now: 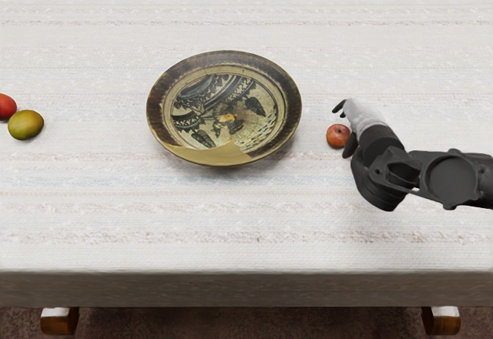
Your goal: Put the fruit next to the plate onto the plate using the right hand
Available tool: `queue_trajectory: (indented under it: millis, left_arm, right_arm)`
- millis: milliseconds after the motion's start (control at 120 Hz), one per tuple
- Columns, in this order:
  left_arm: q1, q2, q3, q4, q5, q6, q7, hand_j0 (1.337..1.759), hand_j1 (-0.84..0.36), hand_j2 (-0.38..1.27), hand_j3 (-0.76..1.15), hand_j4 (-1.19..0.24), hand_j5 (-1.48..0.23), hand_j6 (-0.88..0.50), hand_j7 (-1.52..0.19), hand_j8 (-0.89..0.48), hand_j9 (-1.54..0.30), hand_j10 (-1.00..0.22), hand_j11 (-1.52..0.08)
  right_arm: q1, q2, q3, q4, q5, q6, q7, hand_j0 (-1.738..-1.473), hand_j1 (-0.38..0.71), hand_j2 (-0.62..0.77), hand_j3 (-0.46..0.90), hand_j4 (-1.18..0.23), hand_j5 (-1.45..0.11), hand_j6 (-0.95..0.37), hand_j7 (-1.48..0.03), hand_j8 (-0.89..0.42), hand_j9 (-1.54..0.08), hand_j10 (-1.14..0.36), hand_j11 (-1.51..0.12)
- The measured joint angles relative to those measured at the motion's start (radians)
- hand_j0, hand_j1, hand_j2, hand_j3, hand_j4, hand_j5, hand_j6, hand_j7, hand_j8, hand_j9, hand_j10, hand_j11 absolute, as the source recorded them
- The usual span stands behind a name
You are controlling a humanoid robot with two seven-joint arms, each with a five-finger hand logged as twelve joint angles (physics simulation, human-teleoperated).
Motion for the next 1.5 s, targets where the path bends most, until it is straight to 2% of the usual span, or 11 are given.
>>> queue_trajectory:
  millis: [333,467,583,633,758,992,1258,1500]
  left_arm:
    - [0.000,0.000,0.000,0.000,0.000,0.000,0.000,1.658,0.35,0.00,0.00,0.00,0.00,0.00,0.00,0.00,0.00,0.00,0.00]
    - [-0.001,0.000,0.000,0.000,0.000,0.000,0.000,1.658,0.35,0.00,0.00,0.00,0.00,0.00,0.00,0.00,0.00,0.00,0.00]
    - [-0.001,0.000,0.000,0.000,0.000,0.000,0.000,1.658,0.35,0.00,0.00,0.00,0.00,0.00,0.00,0.00,0.00,0.00,0.00]
    - [0.000,0.000,0.000,0.000,0.000,0.000,0.000,1.658,0.35,0.00,0.00,0.00,0.00,0.00,0.00,0.00,0.00,0.00,0.00]
    - [0.000,0.000,0.001,0.000,0.000,0.000,0.000,1.658,0.35,0.00,0.00,0.00,0.00,0.00,0.00,0.00,0.00,0.00,0.00]
    - [-0.001,0.000,0.001,0.000,0.000,0.000,0.000,1.658,0.35,0.00,0.00,0.00,0.00,0.00,0.00,0.00,0.00,0.00,0.00]
    - [0.000,0.000,0.000,0.000,0.000,0.000,0.000,1.658,0.35,0.00,0.00,0.00,0.00,0.00,0.00,0.00,0.00,0.00,0.00]
    - [-0.001,0.000,0.000,0.000,0.000,0.000,0.000,1.658,0.35,0.00,0.00,0.00,0.00,0.00,0.00,0.00,0.00,0.00,0.00]
  right_arm:
    - [0.005,0.014,0.000,0.005,0.002,0.000,0.000,-1.656,0.08,-0.07,0.00,-0.36,-0.46,-0.36,-0.46,-0.36,-0.46,-0.36,-0.46]
    - [0.000,0.014,0.000,0.004,0.001,0.000,0.000,-1.657,0.14,-0.08,0.04,-0.41,-0.54,-0.41,-0.54,-0.41,-0.54,-0.41,-0.54]
    - [-0.001,0.014,0.000,0.009,0.001,0.000,0.000,-1.658,0.20,-0.08,0.00,-0.47,-0.61,-0.47,-0.61,-0.47,-0.61,-0.47,-0.61]
    - [-0.001,0.014,0.000,0.013,0.001,0.000,0.000,-1.658,0.23,-0.08,0.00,-0.50,-0.64,-0.49,-0.64,-0.45,-0.64,-0.50,-0.64]
    - [-0.001,0.014,0.000,0.017,0.001,0.000,-0.001,-1.655,0.26,-0.05,0.00,-0.55,-0.72,-0.44,-0.72,-0.40,-0.72,-0.55,-0.72]
    - [0.001,0.012,0.002,0.025,0.001,0.001,-0.001,-1.653,0.28,0.04,0.00,-0.61,-0.80,-0.43,-0.80,-0.38,-0.81,-0.61,-0.80]
    - [0.017,-0.008,0.006,0.060,0.004,0.001,-0.001,-1.655,0.26,0.18,0.00,-0.63,-0.84,-0.50,-0.82,-0.45,-0.84,-0.62,-0.84]
    - [0.081,-0.056,0.020,0.139,0.016,0.001,0.000,-1.656,0.24,0.16,0.00,-0.62,-0.85,-0.51,-0.83,-0.45,-0.85,-0.62,-0.85]
